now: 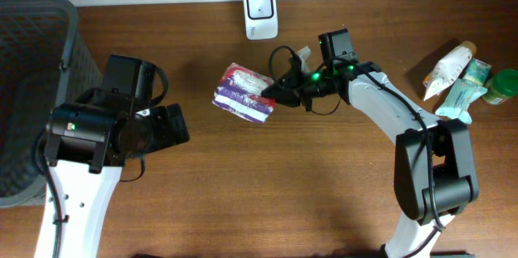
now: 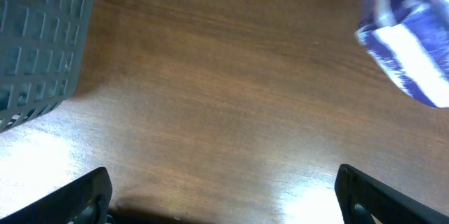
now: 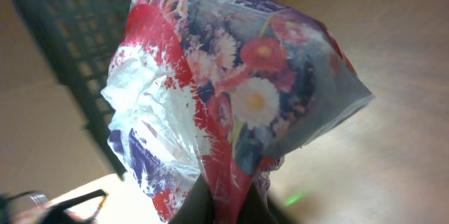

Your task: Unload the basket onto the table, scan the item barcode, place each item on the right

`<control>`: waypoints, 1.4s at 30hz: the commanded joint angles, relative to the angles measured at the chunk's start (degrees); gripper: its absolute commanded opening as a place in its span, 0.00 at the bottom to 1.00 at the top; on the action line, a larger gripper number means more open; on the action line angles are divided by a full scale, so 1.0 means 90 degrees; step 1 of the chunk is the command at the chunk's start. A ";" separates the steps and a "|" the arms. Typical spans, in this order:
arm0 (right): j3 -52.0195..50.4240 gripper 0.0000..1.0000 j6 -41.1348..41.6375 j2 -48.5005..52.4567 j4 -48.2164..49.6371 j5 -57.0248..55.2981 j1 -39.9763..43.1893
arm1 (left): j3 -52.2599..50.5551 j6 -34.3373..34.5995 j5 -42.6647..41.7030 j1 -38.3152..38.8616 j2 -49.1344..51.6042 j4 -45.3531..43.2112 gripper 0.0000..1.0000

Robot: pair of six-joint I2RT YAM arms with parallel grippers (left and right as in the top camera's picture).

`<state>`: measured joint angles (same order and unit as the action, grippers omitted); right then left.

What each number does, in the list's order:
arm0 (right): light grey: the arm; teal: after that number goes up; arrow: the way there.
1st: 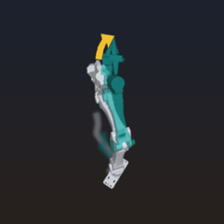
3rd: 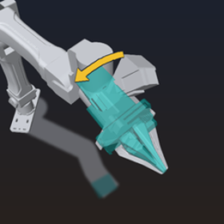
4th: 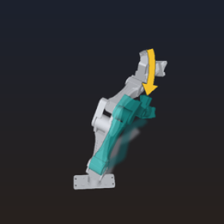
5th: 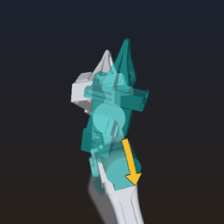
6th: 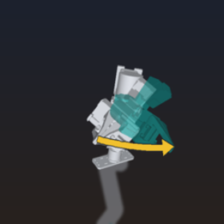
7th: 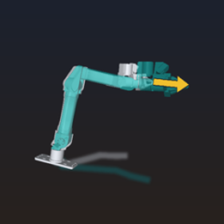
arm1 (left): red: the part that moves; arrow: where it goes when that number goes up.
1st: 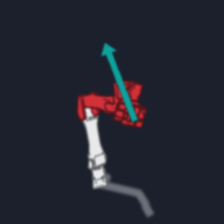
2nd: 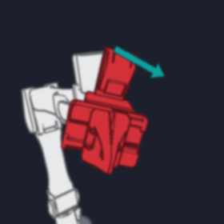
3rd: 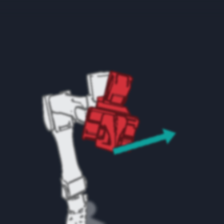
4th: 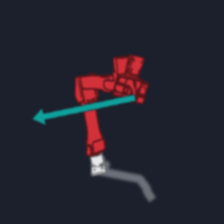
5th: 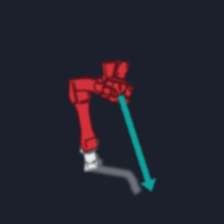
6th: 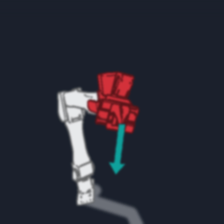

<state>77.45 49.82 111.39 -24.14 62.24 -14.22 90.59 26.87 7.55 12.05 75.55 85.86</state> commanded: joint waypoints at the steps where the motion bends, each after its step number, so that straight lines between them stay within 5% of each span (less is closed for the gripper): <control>1: 0.0124 0.04 0.1717 -0.0049 0.0376 0.1579 -0.0036 | 0.0022 0.0058 0.0046 0.0019 -0.0027 -0.0015 0.99; 11: 0.0124 0.04 0.1945 -0.0049 0.1445 0.1880 -0.0034 | 0.0022 0.0058 0.0046 0.0019 -0.0027 -0.0015 0.99; 13: 0.0124 0.04 0.1078 -0.0049 0.1768 0.0882 -0.0044 | 0.0022 0.0061 0.0046 0.0019 -0.0027 -0.0015 0.99; 17: 0.0121 0.04 -0.0845 -0.0046 -0.0270 -0.3463 -0.0063 | 0.0022 0.0058 0.0046 0.0019 -0.0027 -0.0015 0.99; 20: 0.0121 0.05 -0.1183 -0.0041 -0.1229 -0.5051 -0.0148 | 0.0022 0.0061 0.0046 0.0019 -0.0027 -0.0015 0.99; 21: 0.0121 0.31 -0.1183 -0.0041 -0.1396 -0.5299 -0.0170 | 0.0022 0.0058 0.0046 0.0019 -0.0027 -0.0015 0.99; 22: 0.0121 0.69 -0.1180 -0.0041 -0.1503 -0.5323 -0.0168 | 0.0022 0.0061 0.0046 0.0019 -0.0027 -0.0015 0.99; 23: 0.0121 0.81 -0.1178 -0.0044 -0.1540 -0.5292 -0.0168 | 0.0022 0.0061 0.0046 0.0019 -0.0027 -0.0015 0.99; 26: 0.0121 0.91 -0.1180 -0.0041 -0.1479 -0.5287 -0.0168 | 0.0022 0.0058 0.0046 0.0019 -0.0027 -0.0015 0.99; 30: -0.0321 0.82 -0.1175 -0.0022 -0.0976 -0.5302 -0.0168 | 0.0022 0.0058 0.0046 0.0019 -0.0027 -0.0015 0.99; 31: -0.0559 0.58 -0.1173 -0.0019 -0.0699 -0.5294 -0.0168 | 0.0022 0.0058 0.0046 0.0019 -0.0027 -0.0015 0.99; 34: -0.0838 0.38 -0.1180 0.0000 -0.0172 -0.5107 -0.0170 | 0.0022 0.0061 0.0046 0.0019 -0.0027 -0.0015 0.99; 37: -0.0838 0.04 -0.1185 0.0000 0.0114 -0.4551 -0.0170 | 0.0022 0.0061 0.0046 0.0019 -0.0027 -0.0015 0.99; 42: 0.0702 0.04 -0.1180 -0.0012 0.1350 -0.3772 -0.0163 | 0.0022 0.0058 0.0046 0.0019 -0.0027 -0.0015 0.99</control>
<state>74.96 39.22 111.94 -13.37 27.38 -15.38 90.59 26.87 7.55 12.05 75.55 85.84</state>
